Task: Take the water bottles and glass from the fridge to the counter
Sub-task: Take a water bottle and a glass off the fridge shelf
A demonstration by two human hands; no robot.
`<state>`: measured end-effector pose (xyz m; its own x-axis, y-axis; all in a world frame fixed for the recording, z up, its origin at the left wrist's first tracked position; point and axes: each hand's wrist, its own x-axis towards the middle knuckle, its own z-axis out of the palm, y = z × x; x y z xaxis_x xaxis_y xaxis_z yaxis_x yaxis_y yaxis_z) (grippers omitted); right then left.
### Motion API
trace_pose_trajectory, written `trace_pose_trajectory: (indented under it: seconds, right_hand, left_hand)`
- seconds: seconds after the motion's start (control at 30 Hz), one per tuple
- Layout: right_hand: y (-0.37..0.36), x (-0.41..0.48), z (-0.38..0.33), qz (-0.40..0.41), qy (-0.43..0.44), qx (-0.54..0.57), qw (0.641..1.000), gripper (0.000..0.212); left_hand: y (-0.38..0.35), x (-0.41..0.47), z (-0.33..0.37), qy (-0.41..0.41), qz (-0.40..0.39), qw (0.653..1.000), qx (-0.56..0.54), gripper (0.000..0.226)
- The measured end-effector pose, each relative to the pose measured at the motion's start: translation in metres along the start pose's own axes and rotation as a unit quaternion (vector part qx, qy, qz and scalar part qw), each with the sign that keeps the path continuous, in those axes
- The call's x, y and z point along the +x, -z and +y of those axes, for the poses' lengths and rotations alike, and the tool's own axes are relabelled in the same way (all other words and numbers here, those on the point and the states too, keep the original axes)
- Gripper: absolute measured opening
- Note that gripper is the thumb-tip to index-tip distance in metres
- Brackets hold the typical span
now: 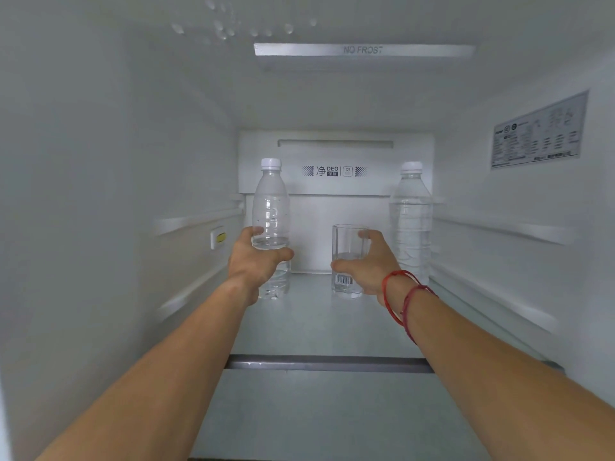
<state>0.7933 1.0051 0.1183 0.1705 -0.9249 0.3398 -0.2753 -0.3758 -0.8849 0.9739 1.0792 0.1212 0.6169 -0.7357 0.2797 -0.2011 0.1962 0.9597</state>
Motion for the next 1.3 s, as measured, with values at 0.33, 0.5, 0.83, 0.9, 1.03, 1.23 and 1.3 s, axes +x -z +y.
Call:
trace_pose_trajectory:
  seconds: [0.33, 0.5, 0.83, 0.9, 1.03, 1.23, 1.3]
  right_hand:
    - [0.006, -0.013, -0.006, -0.019, -0.004, 0.034, 0.999, 0.076]
    - [0.015, -0.031, -0.011, -0.017, -0.002, 0.038, 0.999, 0.076]
    - [0.044, -0.087, -0.042, -0.008, 0.017, 0.047, 0.999, 0.072]
    - [0.048, -0.101, -0.047, -0.006, 0.022, 0.05, 0.998, 0.07]
    - [0.049, -0.126, -0.053, -0.006, 0.032, 0.054, 0.998, 0.069]
    - [0.047, -0.156, -0.061, -0.015, 0.037, 0.064, 0.997, 0.07]
    - [0.048, -0.163, -0.065, -0.016, 0.038, 0.066, 0.997, 0.07]
  left_hand:
    - [0.006, -0.019, 0.009, -0.014, -0.019, 1.0, -0.007, 0.069]
    - [0.018, -0.04, 0.022, -0.023, -0.025, 0.999, -0.015, 0.067]
    - [0.046, -0.098, 0.046, -0.038, -0.055, 0.996, -0.055, 0.066]
    - [0.05, -0.112, 0.05, -0.042, -0.058, 0.996, -0.057, 0.067]
    - [0.058, -0.139, 0.057, -0.052, -0.057, 0.996, -0.047, 0.064]
    - [0.075, -0.17, 0.062, -0.053, -0.047, 0.997, -0.03, 0.061]
    - [0.081, -0.176, 0.064, -0.055, -0.044, 0.997, -0.031, 0.06]
